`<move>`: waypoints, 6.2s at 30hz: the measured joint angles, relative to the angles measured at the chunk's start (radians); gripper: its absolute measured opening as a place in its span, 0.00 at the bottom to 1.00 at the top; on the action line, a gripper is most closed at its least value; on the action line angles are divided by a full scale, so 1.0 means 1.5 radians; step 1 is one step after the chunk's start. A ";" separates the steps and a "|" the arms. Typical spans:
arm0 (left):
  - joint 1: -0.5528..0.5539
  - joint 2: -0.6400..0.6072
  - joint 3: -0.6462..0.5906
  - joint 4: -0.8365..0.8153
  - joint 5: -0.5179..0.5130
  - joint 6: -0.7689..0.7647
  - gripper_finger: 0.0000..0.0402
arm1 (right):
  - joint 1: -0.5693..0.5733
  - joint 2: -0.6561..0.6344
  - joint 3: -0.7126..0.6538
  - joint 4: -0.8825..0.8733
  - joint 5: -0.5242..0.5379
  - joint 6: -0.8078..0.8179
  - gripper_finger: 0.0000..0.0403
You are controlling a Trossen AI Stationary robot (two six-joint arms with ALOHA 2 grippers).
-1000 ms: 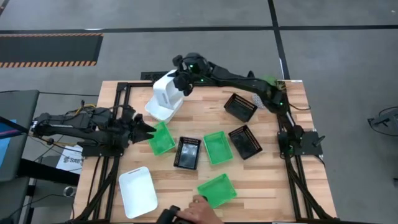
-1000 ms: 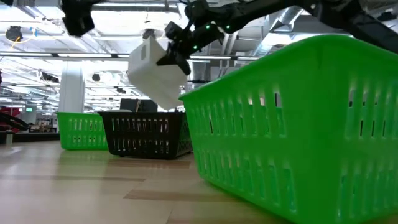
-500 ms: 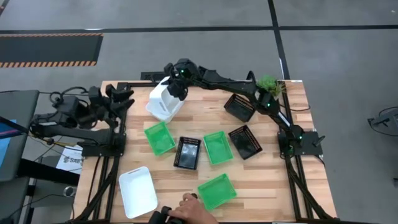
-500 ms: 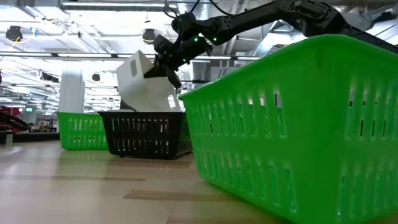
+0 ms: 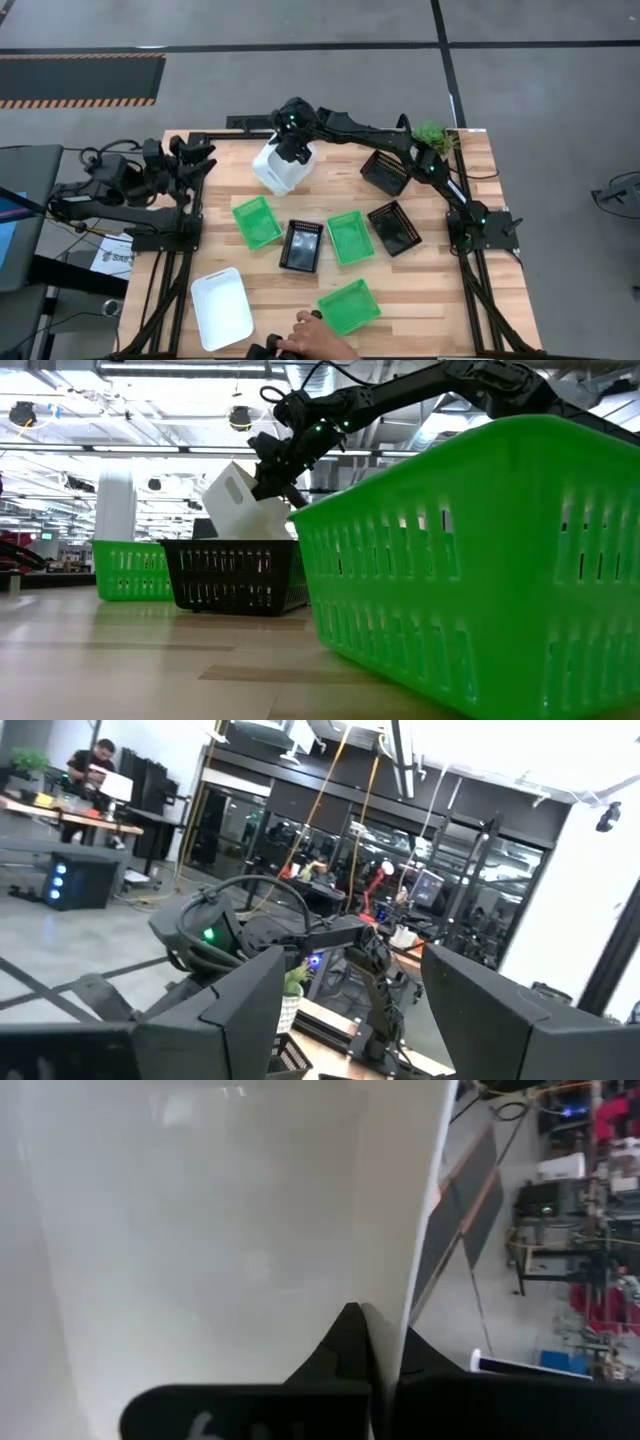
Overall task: Stack baskets by color
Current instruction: Stack the bottom right white bin on the top white bin, then stack the bottom white bin on the stacked white bin
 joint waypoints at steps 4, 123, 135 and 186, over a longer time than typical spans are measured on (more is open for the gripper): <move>0.000 0.000 0.000 0.000 -0.021 0.000 0.56 | -0.001 0.000 0.000 0.001 0.000 -0.003 0.01; 0.000 0.000 0.000 -0.032 -0.057 0.009 0.56 | 0.007 -0.013 0.004 -0.344 0.078 0.241 0.01; 0.000 0.000 0.000 -0.032 -0.057 0.004 0.56 | 0.005 -0.012 0.005 -0.359 0.036 0.251 0.01; 0.000 0.014 -0.001 -0.539 0.183 -0.387 0.56 | 0.336 -0.119 0.004 -0.395 -0.128 0.731 0.44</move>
